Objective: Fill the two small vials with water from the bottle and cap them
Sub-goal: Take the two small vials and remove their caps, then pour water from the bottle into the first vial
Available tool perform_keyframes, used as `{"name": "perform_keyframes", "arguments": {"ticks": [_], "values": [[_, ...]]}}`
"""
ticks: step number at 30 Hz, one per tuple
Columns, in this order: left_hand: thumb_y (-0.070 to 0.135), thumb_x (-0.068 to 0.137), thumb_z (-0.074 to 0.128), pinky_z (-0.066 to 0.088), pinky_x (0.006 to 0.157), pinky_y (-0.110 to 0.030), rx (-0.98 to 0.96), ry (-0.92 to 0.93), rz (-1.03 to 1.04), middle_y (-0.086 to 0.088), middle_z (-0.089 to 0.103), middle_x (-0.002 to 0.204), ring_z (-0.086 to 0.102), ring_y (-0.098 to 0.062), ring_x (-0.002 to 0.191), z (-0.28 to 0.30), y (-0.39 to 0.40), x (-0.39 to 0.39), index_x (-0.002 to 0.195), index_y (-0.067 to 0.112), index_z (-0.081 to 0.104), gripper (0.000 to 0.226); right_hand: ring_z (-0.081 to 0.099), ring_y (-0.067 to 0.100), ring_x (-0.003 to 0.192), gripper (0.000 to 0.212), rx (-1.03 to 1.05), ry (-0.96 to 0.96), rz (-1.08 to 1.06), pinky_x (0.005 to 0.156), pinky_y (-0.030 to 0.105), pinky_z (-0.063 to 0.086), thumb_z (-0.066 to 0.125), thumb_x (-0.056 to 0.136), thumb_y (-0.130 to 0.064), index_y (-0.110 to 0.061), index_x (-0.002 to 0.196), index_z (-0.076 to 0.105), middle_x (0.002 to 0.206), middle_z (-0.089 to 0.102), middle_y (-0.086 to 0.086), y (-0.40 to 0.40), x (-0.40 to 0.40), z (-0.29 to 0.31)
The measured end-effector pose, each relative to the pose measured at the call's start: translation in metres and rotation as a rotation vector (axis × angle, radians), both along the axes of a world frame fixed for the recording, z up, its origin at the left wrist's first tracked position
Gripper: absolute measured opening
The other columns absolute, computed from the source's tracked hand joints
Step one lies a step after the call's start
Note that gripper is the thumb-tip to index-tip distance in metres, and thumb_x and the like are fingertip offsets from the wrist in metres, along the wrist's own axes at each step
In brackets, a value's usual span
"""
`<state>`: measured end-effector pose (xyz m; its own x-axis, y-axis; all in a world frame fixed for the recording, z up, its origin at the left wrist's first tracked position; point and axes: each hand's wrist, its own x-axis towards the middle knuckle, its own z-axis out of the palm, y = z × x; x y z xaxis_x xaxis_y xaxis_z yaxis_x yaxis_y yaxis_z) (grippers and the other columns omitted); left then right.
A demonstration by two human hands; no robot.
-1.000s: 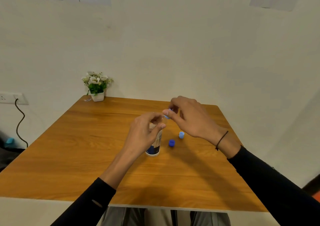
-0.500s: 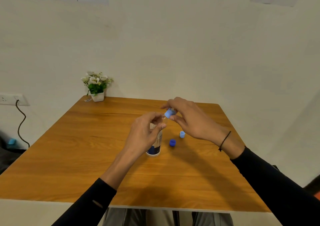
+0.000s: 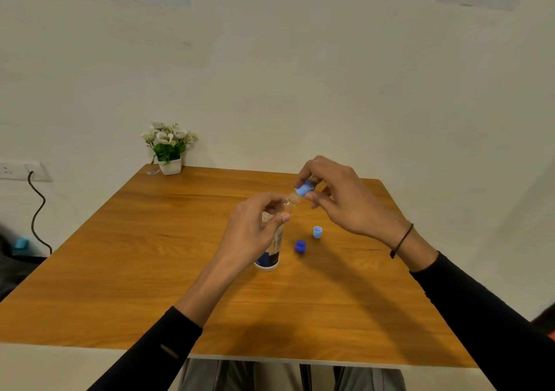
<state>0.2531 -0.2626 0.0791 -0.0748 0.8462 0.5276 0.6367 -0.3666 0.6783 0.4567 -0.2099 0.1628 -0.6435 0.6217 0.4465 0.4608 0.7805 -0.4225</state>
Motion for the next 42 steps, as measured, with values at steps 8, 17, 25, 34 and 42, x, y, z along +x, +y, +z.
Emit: {"name": "perform_keyframes", "arguments": {"ticks": [8, 17, 25, 34, 42], "values": [[0.04, 0.095, 0.071, 0.062, 0.084, -0.027, -0.025, -0.113, 0.011, 0.02, 0.068, 0.113, 0.064, 0.005, 0.108, -0.003, -0.013, -0.008, 0.126, 0.028, 0.067, 0.033, 0.069, 0.011, 0.093, 0.018, -0.056, 0.151, -0.253, 0.068, 0.028, 0.061, 0.073, 0.096, -0.009, -0.019, 0.1, 0.058, 0.102, 0.068, -0.005, 0.007, 0.03, -0.034], [0.041, 0.093, 0.072, 0.066, 0.083, -0.036, -0.058, -0.181, 0.013, 0.021, 0.068, 0.111, 0.065, 0.003, 0.105, -0.014, -0.019, -0.011, 0.127, 0.027, 0.067, 0.037, 0.064, 0.01, 0.091, 0.016, -0.187, 0.206, -0.475, 0.072, 0.034, 0.055, 0.076, 0.095, -0.013, -0.023, 0.089, 0.066, 0.094, 0.07, -0.008, 0.034, 0.065, -0.135], [0.033, 0.095, 0.075, 0.065, 0.088, -0.036, -0.064, -0.192, 0.03, 0.02, 0.069, 0.112, 0.066, 0.002, 0.106, -0.023, -0.018, -0.013, 0.125, 0.027, 0.068, 0.032, 0.068, 0.014, 0.089, 0.024, -0.366, 0.12, -0.576, 0.073, 0.029, 0.056, 0.081, 0.092, -0.011, -0.021, 0.088, 0.059, 0.093, 0.069, -0.004, 0.033, 0.065, -0.178], [0.023, 0.087, 0.084, 0.063, 0.084, -0.022, -0.083, -0.356, 0.08, 0.007, 0.075, 0.11, 0.073, -0.007, 0.102, -0.052, -0.025, -0.042, 0.121, 0.02, 0.071, 0.037, 0.067, 0.009, 0.096, 0.048, -0.411, 0.119, -0.592, 0.079, 0.028, 0.059, 0.084, 0.089, -0.013, -0.025, 0.115, 0.046, 0.108, 0.064, -0.003, 0.036, 0.067, -0.188], [0.019, 0.087, 0.084, 0.061, 0.088, -0.028, -0.151, -0.376, 0.133, 0.006, 0.076, 0.11, 0.073, -0.013, 0.103, -0.086, -0.036, -0.063, 0.119, 0.022, 0.07, 0.035, 0.049, 0.011, 0.123, 0.07, -0.219, 0.289, -0.614, 0.091, 0.029, 0.048, 0.085, 0.089, -0.026, -0.027, 0.143, 0.041, 0.139, 0.046, -0.006, 0.01, 0.046, -0.172]]}}
